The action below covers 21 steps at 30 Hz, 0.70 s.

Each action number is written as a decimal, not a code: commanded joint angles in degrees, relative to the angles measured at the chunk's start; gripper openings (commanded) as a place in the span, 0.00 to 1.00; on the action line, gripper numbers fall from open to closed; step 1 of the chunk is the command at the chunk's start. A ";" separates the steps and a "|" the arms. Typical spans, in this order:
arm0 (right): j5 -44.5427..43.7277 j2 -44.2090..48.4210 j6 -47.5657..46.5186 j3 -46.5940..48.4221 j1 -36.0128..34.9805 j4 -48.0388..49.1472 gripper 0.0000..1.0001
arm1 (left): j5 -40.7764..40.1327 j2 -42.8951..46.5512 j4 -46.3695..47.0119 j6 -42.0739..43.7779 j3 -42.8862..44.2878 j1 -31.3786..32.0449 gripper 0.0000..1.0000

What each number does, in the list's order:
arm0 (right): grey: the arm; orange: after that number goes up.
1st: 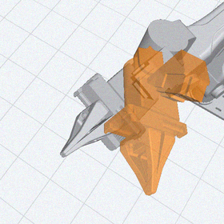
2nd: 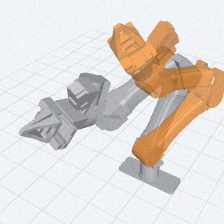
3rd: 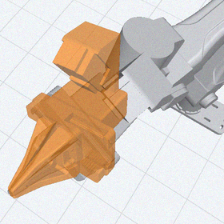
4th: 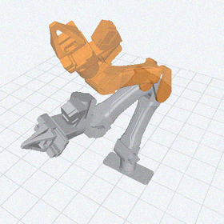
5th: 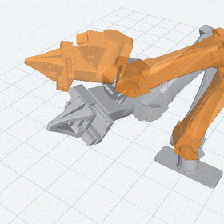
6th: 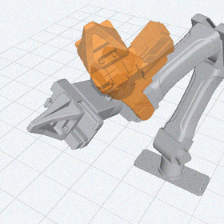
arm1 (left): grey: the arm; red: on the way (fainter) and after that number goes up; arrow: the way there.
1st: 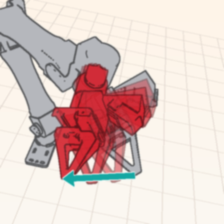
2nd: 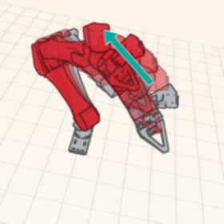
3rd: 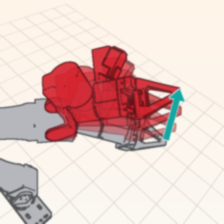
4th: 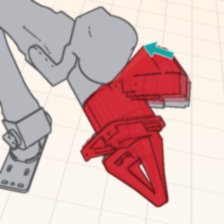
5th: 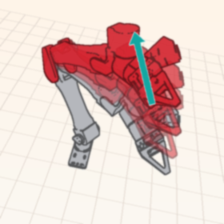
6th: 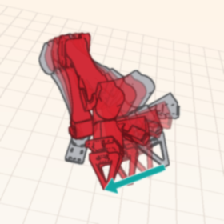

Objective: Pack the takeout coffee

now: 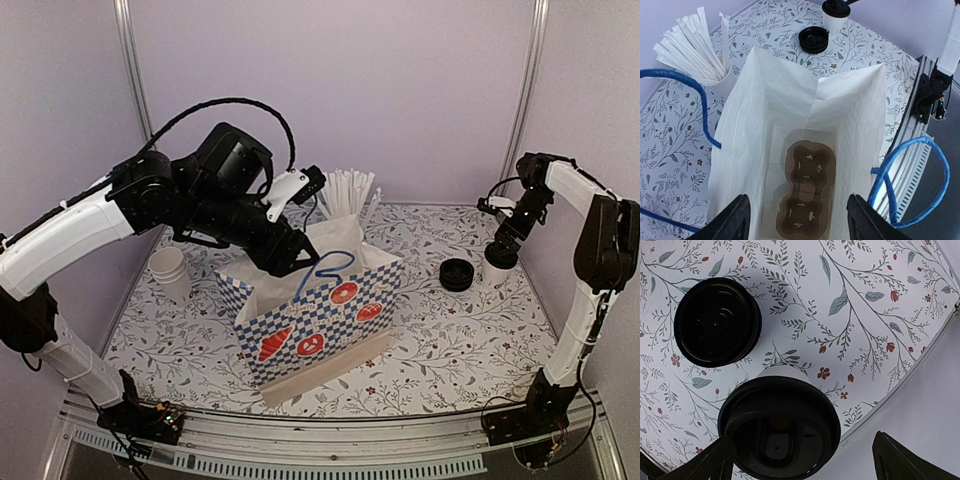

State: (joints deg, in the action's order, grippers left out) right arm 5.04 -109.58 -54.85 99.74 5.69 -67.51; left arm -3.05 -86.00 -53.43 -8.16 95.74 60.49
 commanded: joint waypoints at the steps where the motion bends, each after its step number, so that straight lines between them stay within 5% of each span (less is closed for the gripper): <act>1: 0.89 -1.43 0.27 1.40 0.17 -2.23 0.99 | -0.63 0.60 0.52 -0.32 -0.50 0.77 0.68; 16: 8.79 0.90 0.77 3.83 -0.46 -6.89 0.98 | -9.18 12.00 13.55 0.09 -4.58 0.77 0.73; 21: 14.37 7.44 0.52 -1.70 -9.71 -5.69 0.98 | -16.86 15.41 13.01 -2.82 -9.59 0.29 0.81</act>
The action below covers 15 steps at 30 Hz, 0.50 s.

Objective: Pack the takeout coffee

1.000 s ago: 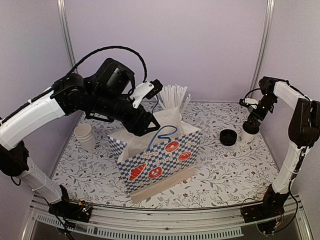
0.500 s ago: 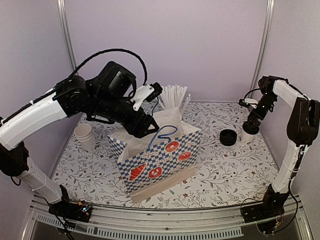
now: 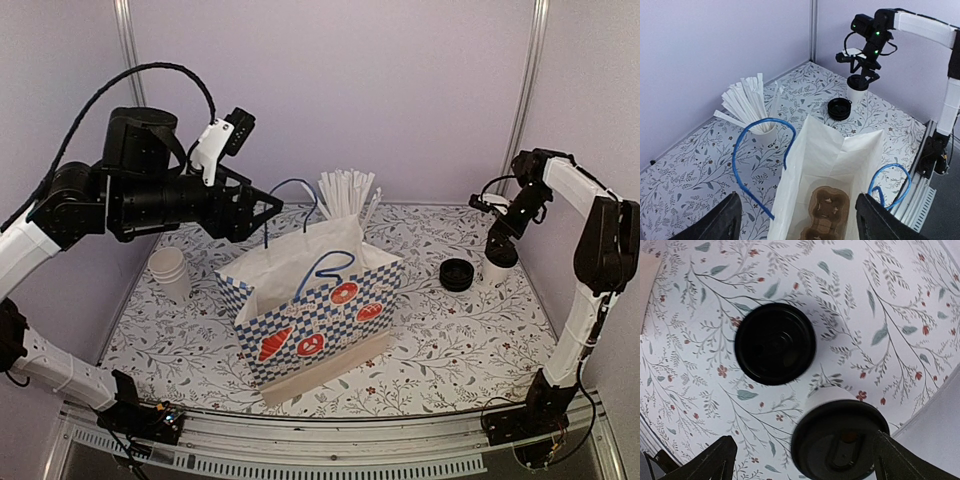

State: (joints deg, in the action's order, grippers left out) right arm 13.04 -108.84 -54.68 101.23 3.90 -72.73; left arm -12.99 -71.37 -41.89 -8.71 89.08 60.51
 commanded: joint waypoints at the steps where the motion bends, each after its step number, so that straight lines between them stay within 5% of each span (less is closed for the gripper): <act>1: 6.53 8.61 0.24 -4.66 -10.78 0.21 0.98 | -7.11 0.65 -0.28 -3.18 -2.88 -0.15 0.81; 9: 13.59 14.31 0.51 -7.90 -30.57 1.87 0.97 | 0.75 -0.79 -8.12 -7.65 -5.30 -2.91 0.81; 15: 17.83 15.76 -0.40 -10.40 -42.49 2.54 0.93 | 3.33 -4.17 -8.63 -5.44 -4.78 -6.08 0.72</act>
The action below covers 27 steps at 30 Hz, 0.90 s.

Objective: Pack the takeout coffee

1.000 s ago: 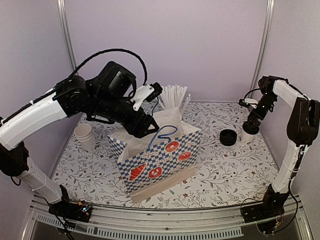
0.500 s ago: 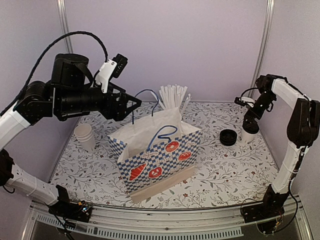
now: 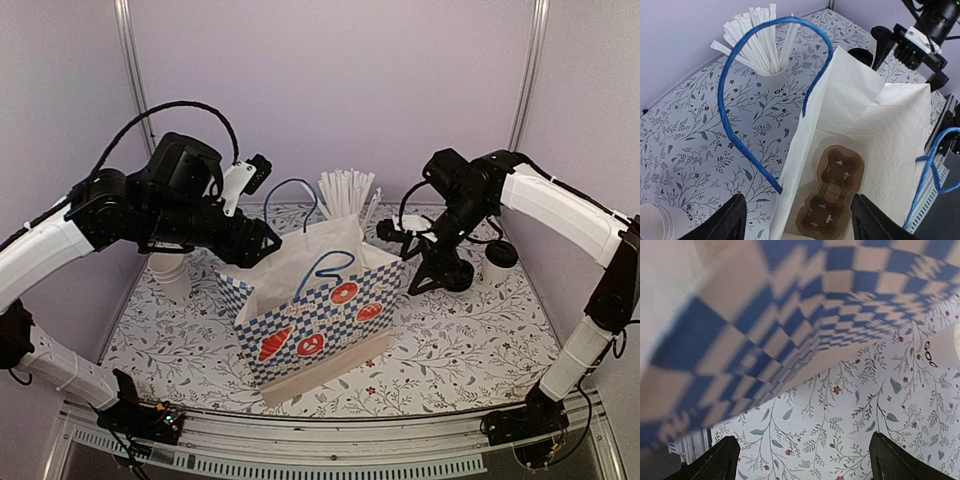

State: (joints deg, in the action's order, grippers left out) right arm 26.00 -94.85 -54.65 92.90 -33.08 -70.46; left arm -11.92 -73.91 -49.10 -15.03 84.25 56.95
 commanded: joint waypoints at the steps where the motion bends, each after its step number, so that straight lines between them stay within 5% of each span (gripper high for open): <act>1: 5.59 2.03 -0.66 -2.37 -6.86 0.13 0.92 | 2.38 -2.20 -1.43 1.60 -0.10 -3.33 0.71; 6: 8.95 4.27 -0.89 -4.24 -11.93 -0.96 0.90 | 5.21 -4.79 -0.71 4.85 -0.29 -7.45 0.62; 14: 8.11 6.78 -0.60 -8.26 -11.97 0.75 0.88 | 18.47 -7.51 3.02 10.52 -0.22 -8.17 0.32; 17: 9.06 7.70 -1.21 -8.76 -8.36 0.53 0.88 | 22.09 -7.91 3.00 11.69 0.03 -8.17 0.26; 20: 11.22 7.95 -3.05 -7.76 -2.31 -0.30 0.88 | 20.77 -7.56 2.57 12.73 0.48 -8.17 0.09; 27: 14.51 8.33 -6.69 -5.89 9.32 -2.29 0.88 | 17.91 -6.48 2.56 13.88 3.46 -7.05 0.00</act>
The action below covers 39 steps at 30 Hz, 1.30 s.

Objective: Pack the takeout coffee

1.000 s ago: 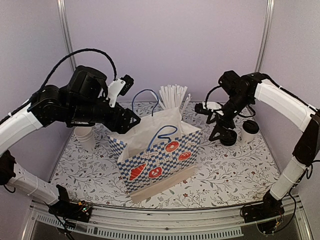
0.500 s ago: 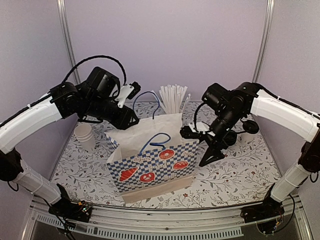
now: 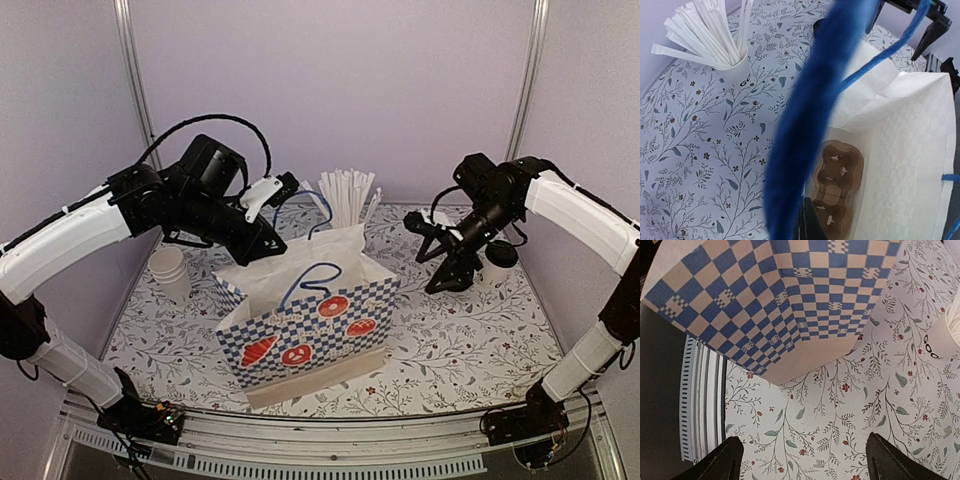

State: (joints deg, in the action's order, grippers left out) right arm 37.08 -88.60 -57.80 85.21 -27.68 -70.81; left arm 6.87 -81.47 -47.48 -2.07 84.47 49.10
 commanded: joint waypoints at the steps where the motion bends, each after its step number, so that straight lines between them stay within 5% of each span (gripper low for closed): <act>1: 3.18 2.30 -3.85 1.80 5.28 -2.04 0.88 | -1.35 1.06 0.98 0.78 3.97 1.61 0.00; 8: 2.38 3.83 -4.70 0.63 13.76 -0.42 0.88 | -5.16 0.48 0.47 -0.64 6.00 10.06 0.00; 26: -2.52 6.54 2.26 -6.66 14.78 8.17 0.89 | -16.20 -4.24 -2.35 -8.58 8.37 30.47 0.01; 39: -2.60 8.37 4.00 -10.06 14.85 9.58 0.90 | -19.19 -5.02 -3.75 -7.33 10.16 34.13 0.01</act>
State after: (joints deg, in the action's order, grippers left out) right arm 34.59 -82.43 -54.89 76.20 -13.06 -62.46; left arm -9.72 -86.35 -49.34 -9.89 93.49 82.76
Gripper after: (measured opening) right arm 0.894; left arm 0.016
